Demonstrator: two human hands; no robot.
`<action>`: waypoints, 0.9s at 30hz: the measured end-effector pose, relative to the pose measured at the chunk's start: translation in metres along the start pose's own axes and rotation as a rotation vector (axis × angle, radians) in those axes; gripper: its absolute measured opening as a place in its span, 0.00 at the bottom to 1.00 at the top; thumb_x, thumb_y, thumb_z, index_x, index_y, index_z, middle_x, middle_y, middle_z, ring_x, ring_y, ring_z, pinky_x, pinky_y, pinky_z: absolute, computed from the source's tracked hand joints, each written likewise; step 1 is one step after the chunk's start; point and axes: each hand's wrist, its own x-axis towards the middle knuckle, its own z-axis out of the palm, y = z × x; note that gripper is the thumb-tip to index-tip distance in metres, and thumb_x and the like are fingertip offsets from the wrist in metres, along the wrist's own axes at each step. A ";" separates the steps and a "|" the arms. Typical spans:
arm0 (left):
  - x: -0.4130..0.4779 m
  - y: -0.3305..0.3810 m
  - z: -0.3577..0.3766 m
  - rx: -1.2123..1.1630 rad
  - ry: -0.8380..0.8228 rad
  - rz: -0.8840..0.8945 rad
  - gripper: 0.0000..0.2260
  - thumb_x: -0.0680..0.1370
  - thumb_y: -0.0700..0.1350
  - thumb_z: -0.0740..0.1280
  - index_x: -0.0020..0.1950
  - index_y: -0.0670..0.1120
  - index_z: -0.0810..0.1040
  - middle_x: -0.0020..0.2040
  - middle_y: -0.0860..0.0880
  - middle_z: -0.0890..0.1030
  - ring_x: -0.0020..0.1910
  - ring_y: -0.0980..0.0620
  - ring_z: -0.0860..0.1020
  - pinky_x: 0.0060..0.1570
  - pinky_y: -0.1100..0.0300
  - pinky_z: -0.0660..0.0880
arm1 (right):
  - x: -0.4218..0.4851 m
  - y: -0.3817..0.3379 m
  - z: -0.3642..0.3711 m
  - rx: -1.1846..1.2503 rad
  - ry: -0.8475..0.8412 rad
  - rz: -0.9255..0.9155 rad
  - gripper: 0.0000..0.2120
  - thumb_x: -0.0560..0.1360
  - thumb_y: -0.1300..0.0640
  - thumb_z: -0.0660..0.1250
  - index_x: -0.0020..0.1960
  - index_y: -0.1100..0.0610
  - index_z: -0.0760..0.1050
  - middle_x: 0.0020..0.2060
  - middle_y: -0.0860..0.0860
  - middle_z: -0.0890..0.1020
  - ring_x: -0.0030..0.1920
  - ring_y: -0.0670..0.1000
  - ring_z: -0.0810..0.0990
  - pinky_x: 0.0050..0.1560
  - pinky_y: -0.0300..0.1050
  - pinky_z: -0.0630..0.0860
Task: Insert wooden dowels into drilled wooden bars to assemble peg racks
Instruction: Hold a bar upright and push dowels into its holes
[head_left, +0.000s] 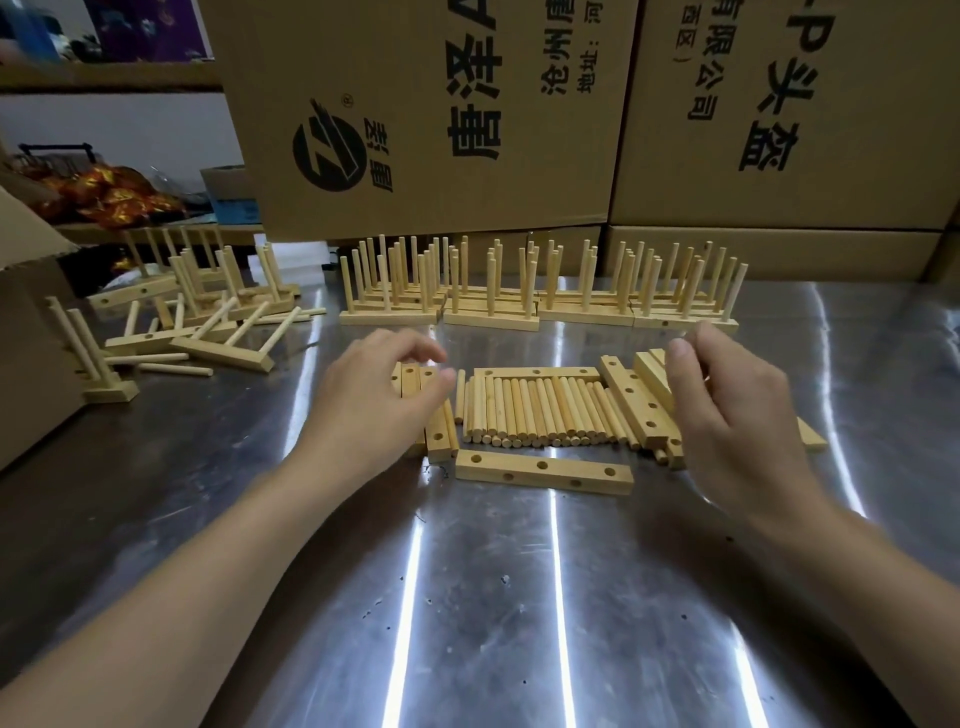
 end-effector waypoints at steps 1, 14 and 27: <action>-0.001 -0.003 0.002 0.096 -0.036 -0.024 0.13 0.82 0.60 0.67 0.64 0.57 0.80 0.63 0.56 0.79 0.65 0.55 0.75 0.64 0.49 0.73 | 0.000 0.000 0.000 0.011 0.012 0.008 0.17 0.87 0.52 0.56 0.38 0.51 0.64 0.30 0.47 0.69 0.32 0.47 0.67 0.31 0.40 0.62; 0.004 -0.021 0.008 0.202 -0.251 -0.127 0.17 0.86 0.56 0.64 0.74 0.57 0.75 0.76 0.54 0.75 0.73 0.48 0.73 0.64 0.50 0.71 | -0.004 -0.001 0.003 -0.017 -0.053 -0.014 0.13 0.86 0.49 0.55 0.45 0.52 0.67 0.30 0.47 0.73 0.33 0.50 0.72 0.30 0.50 0.66; 0.000 0.000 0.013 0.160 -0.281 0.068 0.16 0.80 0.61 0.70 0.67 0.62 0.82 0.74 0.64 0.73 0.76 0.60 0.65 0.74 0.46 0.65 | -0.005 -0.004 0.004 -0.003 -0.083 -0.068 0.13 0.85 0.52 0.60 0.42 0.50 0.69 0.28 0.43 0.72 0.33 0.45 0.74 0.32 0.36 0.67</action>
